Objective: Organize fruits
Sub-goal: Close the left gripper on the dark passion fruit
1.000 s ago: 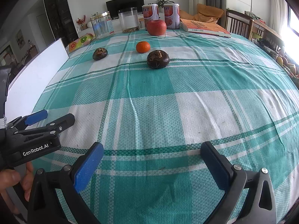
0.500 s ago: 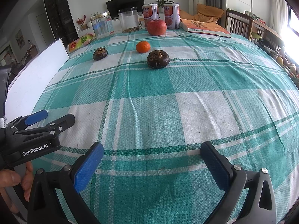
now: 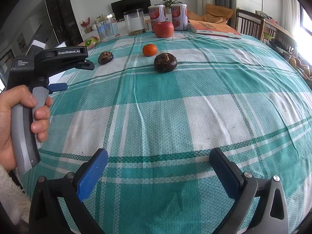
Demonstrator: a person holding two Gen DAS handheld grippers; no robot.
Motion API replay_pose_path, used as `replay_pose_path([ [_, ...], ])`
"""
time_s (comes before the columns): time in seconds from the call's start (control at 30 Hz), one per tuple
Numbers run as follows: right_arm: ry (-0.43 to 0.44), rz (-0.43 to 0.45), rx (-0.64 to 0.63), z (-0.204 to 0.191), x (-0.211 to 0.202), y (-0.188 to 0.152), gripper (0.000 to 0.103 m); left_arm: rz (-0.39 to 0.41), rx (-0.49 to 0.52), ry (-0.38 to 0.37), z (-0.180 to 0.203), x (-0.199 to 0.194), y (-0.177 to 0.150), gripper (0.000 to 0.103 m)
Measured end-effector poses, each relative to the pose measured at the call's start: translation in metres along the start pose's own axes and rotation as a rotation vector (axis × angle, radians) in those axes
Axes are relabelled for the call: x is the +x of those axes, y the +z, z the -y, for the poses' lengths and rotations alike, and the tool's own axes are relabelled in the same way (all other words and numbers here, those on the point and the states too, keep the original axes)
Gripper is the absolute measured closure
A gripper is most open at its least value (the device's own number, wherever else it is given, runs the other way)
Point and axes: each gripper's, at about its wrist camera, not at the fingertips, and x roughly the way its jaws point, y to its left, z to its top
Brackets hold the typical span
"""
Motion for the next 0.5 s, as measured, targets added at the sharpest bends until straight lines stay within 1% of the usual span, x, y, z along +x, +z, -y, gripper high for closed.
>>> replay_pose_path([
  [0.13, 0.002, 0.0, 0.0, 0.0, 0.0, 0.0, 0.0, 0.017, 0.126, 0.054, 0.019, 0.028, 0.025, 0.01],
  [0.27, -0.003, -0.004, -0.007, -0.001, 0.001, 0.001, 0.0, 0.031, 0.185, 0.049, 0.029, 0.043, 0.038, 0.011],
  [0.3, -0.004, -0.005, -0.008, -0.001, 0.001, 0.001, 0.0, 0.043, 0.193, 0.057, 0.03, 0.044, 0.04, 0.014],
  [0.33, -0.004, -0.005, -0.01, -0.001, 0.002, 0.001, 0.0, 0.049, 0.203, 0.056, 0.03, 0.045, 0.041, 0.031],
  [0.37, -0.005, -0.005, -0.01, -0.001, 0.002, 0.001, 0.0, 0.065, 0.226, 0.073, 0.032, 0.045, 0.042, 0.056],
  [0.4, -0.004, -0.005, -0.01, -0.001, 0.002, 0.002, 0.0, 0.065, 0.252, 0.084, 0.033, 0.044, 0.042, 0.059],
  [0.5, -0.005, -0.005, -0.01, -0.001, 0.002, 0.001, 0.0, 0.057, 0.252, 0.067, 0.028, 0.034, 0.035, 0.06],
])
